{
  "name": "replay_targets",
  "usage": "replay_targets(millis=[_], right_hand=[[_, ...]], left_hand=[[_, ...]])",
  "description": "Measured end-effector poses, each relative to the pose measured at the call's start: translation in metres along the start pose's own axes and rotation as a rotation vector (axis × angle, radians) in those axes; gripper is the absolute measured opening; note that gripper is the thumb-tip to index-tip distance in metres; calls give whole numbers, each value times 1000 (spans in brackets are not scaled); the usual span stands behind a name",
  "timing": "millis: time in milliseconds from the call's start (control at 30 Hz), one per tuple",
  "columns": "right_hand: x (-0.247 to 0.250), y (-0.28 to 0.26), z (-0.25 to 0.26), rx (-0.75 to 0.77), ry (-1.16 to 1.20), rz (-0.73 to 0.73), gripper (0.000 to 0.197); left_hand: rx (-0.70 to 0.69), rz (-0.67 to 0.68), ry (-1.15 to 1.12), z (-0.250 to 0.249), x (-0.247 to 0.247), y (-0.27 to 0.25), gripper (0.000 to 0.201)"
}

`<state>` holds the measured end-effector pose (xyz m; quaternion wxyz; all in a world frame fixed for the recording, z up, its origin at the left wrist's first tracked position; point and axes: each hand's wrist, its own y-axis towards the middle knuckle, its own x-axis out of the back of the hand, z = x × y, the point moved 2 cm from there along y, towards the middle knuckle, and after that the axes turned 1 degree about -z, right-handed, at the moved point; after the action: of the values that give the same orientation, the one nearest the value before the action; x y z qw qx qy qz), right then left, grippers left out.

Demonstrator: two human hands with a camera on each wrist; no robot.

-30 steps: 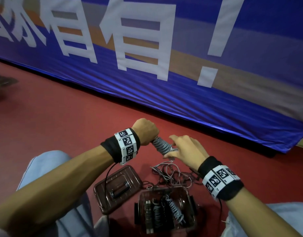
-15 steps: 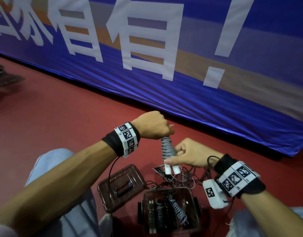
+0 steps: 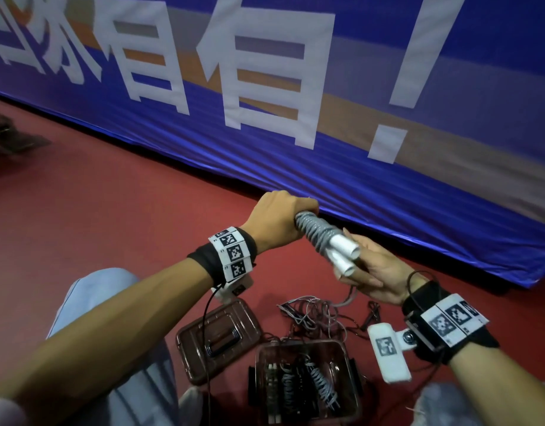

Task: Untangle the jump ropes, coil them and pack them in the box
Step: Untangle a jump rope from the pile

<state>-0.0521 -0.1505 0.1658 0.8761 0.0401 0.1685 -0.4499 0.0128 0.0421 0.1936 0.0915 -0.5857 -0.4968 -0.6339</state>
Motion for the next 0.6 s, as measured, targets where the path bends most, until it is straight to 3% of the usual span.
replay_targets(millis=[67, 167, 333, 500, 600], right_hand=[[-1, 3, 3, 50, 45, -143, 35], [3, 12, 2, 74, 63, -279, 33], [5, 25, -13, 124, 103, -466, 37], [5, 33, -46, -18, -50, -809, 38], [-3, 33, -58, -162, -98, -864, 32]], left_hand=[[153, 51, -41, -2, -2, 1, 10], [367, 142, -101, 0, -11, -1, 3], [570, 238, -142, -1, -27, -11, 10], [642, 425, 38, -1, -44, -22, 20], [648, 529, 115, 0, -54, -27, 28]])
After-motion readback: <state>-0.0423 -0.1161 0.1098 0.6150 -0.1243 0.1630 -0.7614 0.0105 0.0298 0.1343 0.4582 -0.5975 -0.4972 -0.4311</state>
